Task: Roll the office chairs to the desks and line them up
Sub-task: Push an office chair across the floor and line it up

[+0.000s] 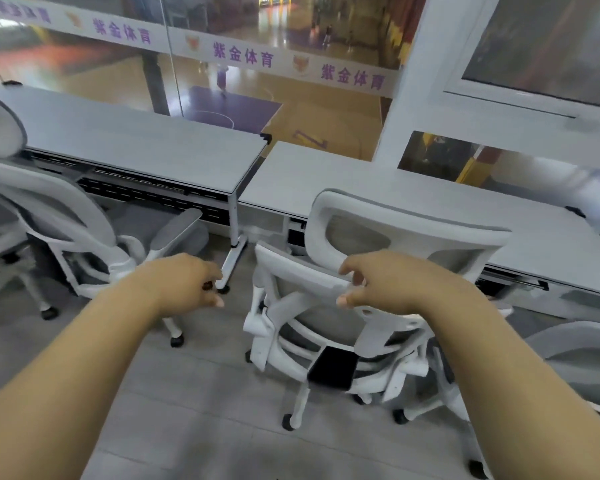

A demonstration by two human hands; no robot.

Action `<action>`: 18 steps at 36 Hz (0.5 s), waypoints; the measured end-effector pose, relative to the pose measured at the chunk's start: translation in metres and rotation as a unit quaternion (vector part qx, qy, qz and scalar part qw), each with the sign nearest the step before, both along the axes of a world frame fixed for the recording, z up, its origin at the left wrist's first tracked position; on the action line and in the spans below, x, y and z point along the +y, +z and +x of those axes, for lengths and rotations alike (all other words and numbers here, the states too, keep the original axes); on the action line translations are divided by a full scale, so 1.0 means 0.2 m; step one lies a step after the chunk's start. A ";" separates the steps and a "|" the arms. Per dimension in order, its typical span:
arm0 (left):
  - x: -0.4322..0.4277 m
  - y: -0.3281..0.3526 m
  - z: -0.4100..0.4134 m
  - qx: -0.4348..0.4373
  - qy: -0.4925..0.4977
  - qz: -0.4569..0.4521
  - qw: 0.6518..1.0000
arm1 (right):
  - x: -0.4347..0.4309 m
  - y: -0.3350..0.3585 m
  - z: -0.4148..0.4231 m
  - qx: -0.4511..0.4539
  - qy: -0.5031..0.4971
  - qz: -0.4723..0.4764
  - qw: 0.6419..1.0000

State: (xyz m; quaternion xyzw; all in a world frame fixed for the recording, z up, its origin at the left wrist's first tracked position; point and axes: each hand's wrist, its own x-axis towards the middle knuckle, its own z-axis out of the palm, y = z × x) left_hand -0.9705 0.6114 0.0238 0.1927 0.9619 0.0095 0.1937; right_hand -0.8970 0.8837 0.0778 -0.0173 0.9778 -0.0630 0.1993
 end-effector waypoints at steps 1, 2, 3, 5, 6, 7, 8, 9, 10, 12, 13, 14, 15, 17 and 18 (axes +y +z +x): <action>-0.07 0.00 -0.01 -0.001 0.005 -0.004 1.000 | -0.06 -0.01 -0.04 -0.001 0.006 0.005 1.000; -0.14 0.00 -0.02 -0.002 0.010 -0.008 1.000 | -0.12 -0.03 -0.08 -0.002 0.011 0.010 1.000; -0.22 0.00 -0.03 -0.004 0.015 -0.011 1.000 | -0.19 -0.04 -0.12 -0.003 0.015 0.013 1.000; -0.40 0.00 -0.05 -0.008 0.032 -0.012 0.999 | -0.33 -0.06 -0.20 -0.006 0.025 0.013 1.000; -0.49 -0.01 -0.07 -0.011 0.041 -0.013 0.999 | -0.41 -0.07 -0.24 -0.010 0.032 0.014 0.999; -0.58 -0.01 -0.08 -0.013 0.050 -0.012 0.999 | -0.49 -0.09 -0.28 -0.015 0.040 0.018 0.999; -0.67 -0.01 -0.09 -0.016 0.060 -0.011 0.998 | -0.56 -0.10 -0.32 -0.018 0.048 0.024 0.998; -0.75 -0.02 -0.10 -0.015 0.071 -0.010 0.997 | -0.64 -0.12 -0.36 -0.020 0.053 0.027 0.998; -0.83 -0.03 -0.12 -0.012 0.081 -0.010 0.997 | -0.71 -0.14 -0.40 -0.021 0.057 0.029 0.998; -1.00 -0.04 -0.14 -0.008 0.100 -0.011 0.995 | -0.86 -0.17 -0.47 -0.025 0.065 0.028 0.997; -1.08 -0.05 -0.16 -0.008 0.106 -0.009 0.994 | -0.93 -0.18 -0.50 -0.028 0.070 0.027 0.997; -1.15 -0.05 -0.18 -0.008 0.108 -0.008 0.994 | -1.00 -0.19 -0.53 -0.029 0.075 0.027 0.996; -1.22 -0.06 -0.19 -0.010 0.108 -0.008 0.994 | -1.07 -0.21 -0.56 -0.028 0.079 0.028 0.996; -1.35 -0.05 -0.21 -0.017 0.116 -0.009 0.993 | -1.19 -0.23 -0.61 -0.029 0.089 0.030 0.995; -1.41 -0.05 -0.22 -0.018 0.121 -0.008 0.992 | -1.25 -0.24 -0.64 -0.033 0.092 0.026 0.995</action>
